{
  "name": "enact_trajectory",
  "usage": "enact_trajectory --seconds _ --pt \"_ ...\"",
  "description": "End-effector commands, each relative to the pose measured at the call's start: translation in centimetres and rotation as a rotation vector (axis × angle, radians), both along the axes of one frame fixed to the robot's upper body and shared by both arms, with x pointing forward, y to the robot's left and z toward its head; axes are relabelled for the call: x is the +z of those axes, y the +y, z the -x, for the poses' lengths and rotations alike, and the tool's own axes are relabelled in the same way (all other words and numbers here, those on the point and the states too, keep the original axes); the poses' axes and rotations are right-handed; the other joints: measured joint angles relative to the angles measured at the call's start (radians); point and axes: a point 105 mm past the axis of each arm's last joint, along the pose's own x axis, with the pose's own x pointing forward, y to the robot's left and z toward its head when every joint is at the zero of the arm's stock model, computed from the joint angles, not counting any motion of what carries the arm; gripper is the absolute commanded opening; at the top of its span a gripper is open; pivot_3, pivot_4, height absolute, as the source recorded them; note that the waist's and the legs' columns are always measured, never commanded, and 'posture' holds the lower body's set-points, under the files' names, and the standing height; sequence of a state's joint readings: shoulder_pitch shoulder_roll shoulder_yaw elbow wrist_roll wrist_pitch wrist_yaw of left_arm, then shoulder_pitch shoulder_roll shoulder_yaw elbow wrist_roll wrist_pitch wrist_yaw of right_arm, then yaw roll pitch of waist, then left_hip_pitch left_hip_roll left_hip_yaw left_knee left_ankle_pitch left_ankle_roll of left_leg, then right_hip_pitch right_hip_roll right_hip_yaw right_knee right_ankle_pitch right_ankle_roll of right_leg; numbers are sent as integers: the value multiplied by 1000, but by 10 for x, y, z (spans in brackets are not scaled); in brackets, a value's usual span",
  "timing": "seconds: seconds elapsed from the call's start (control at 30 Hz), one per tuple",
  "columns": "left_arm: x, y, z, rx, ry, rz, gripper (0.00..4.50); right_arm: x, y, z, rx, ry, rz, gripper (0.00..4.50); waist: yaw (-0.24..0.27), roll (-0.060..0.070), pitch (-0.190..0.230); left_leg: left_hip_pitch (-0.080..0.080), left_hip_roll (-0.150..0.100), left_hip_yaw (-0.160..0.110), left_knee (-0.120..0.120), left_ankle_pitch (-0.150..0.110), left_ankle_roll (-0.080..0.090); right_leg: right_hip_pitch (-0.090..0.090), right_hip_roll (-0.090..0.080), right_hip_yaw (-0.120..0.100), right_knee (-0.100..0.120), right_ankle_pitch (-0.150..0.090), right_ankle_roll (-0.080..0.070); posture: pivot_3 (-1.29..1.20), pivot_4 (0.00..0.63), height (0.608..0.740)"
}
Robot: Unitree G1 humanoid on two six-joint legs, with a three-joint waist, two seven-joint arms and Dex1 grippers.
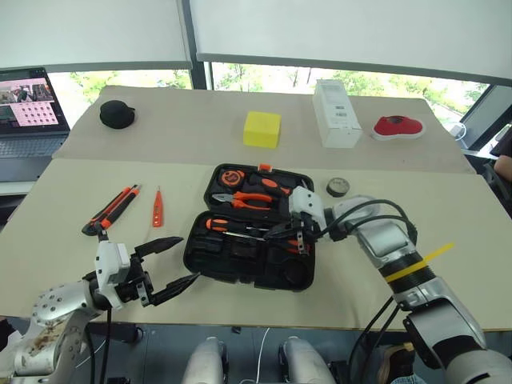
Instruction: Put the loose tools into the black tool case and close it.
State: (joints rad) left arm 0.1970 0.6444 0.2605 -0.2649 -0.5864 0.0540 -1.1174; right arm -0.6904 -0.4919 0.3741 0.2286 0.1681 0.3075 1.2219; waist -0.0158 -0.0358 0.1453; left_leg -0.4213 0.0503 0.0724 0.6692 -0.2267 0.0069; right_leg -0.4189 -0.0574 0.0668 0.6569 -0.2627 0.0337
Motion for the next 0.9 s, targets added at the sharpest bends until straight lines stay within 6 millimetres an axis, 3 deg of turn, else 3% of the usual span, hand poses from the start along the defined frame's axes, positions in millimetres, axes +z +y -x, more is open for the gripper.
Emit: enact_trajectory --seconds 0.03,0.1,0.2,0.33,0.37,0.53,0.73,0.77,0.9 --pt "9 1 0 2 -33 -24 4500 -19 3 1 -17 44 71 66 -2 0 0 0 0 0 0 0 0 0 0 0 0 0 0 0 150 740" --pt "9 0 1 3 -27 -26 4500 -23 5 1 -14 45 89 66 -5 0 0 1 0 0 0 0 0 1 0 0 1 0 0 0 150 740" --pt "12 3 -3 37 -30 -22 4500 -12 14 8 21 51 31 66 -5 0 -1 4 1 0 0 0 0 2 1 0 1 0 -1 0 150 740" --pt "13 16 2 99 -2 7 4500 33 4 7 12 -89 -157 66 -5 0 0 6 1 0 0 0 0 5 1 0 1 -1 -1 0 150 740" --pt "12 23 6 137 9 19 4500 42 -6 9 -1 -100 -198 598 -3 0 0 6 1 0 -1 0 0 5 1 0 1 -1 -1 0 150 740" --pt "2 71 23 413 25 56 4500 67 -52 26 -107 -169 -421 2180 3 -1 0 5 0 -3 -1 0 0 5 -2 0 -2 -1 -1 0 150 740" --pt "-11 128 54 769 44 -1 4500 62 -100 45 -280 -356 -471 4214 2 -1 0 9 1 -2 -1 0 0 14 -1 -3 -8 -1 -1 0 150 740" --pt "-15 138 61 832 57 -36 4500 62 -109 46 -339 -408 -500 4447 2 -1 0 10 1 -1 -1 0 0 14 -1 -3 -9 -1 -1 0 150 740" --pt "-23 158 67 999 146 -57 4500 46 -125 54 -416 -435 -481 4447 0 -1 0 11 1 1 -2 0 -1 15 -1 -2 -9 -1 0 0 150 740"
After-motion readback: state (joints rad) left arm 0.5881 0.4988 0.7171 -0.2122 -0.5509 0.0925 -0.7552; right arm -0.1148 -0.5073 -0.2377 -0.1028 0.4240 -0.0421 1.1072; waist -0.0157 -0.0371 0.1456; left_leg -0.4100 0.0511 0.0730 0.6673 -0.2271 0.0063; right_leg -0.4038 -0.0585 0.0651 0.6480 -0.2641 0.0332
